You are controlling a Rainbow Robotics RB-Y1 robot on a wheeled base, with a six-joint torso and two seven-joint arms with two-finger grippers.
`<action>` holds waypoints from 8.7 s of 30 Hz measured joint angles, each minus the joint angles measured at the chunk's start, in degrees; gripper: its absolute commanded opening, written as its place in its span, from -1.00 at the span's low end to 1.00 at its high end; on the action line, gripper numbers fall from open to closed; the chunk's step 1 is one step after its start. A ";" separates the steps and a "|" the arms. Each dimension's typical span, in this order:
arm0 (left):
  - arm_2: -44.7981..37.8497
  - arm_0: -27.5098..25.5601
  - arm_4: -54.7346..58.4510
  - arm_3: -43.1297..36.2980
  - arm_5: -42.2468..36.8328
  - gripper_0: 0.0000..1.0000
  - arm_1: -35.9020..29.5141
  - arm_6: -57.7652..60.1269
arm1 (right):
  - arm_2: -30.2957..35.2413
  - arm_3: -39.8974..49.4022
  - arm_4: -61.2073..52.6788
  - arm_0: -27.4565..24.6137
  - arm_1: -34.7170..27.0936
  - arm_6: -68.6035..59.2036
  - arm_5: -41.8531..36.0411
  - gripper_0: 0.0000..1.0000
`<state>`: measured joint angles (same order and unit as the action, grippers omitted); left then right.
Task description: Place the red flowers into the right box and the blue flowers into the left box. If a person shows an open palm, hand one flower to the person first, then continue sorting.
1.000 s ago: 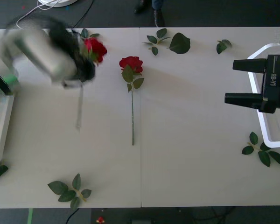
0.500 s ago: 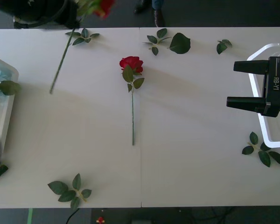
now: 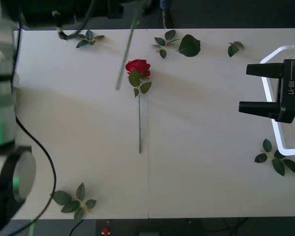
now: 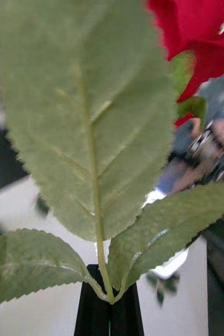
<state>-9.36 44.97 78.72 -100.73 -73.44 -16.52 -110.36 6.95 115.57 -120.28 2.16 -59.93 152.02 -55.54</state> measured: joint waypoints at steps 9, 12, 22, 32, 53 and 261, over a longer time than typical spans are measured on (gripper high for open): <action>10.17 -7.57 12.25 -2.83 15.88 -1.00 0.41 -8.60 | 0.00 0.00 -1.22 0.00 0.00 0.00 0.01 1.00; 12.04 -7.62 13.53 -2.83 16.22 -1.00 0.41 -8.60 | -0.06 0.00 -2.72 -0.01 0.00 -0.02 0.19 1.00; 23.39 -7.68 22.54 -2.78 30.02 -1.00 -2.78 -8.60 | -5.94 0.01 -10.49 0.12 0.00 -0.21 4.49 1.00; 25.27 -7.68 26.71 -2.78 30.03 -1.00 -6.48 -8.60 | -16.40 0.01 -14.09 4.69 0.82 -0.64 10.62 1.00; 25.35 -7.68 27.66 -2.78 30.04 -1.00 -6.54 -8.60 | -30.27 0.01 -16.58 14.80 5.89 -1.92 22.70 -0.43; 49.48 16.72 -35.10 13.35 -11.02 1.00 -15.27 73.97 | 9.35 10.66 4.72 -9.10 0.03 -13.73 1.30 1.00</action>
<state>40.12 61.70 43.62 -87.38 -84.47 -31.79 -36.38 16.30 126.24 -115.56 -6.94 -59.89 138.29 -54.24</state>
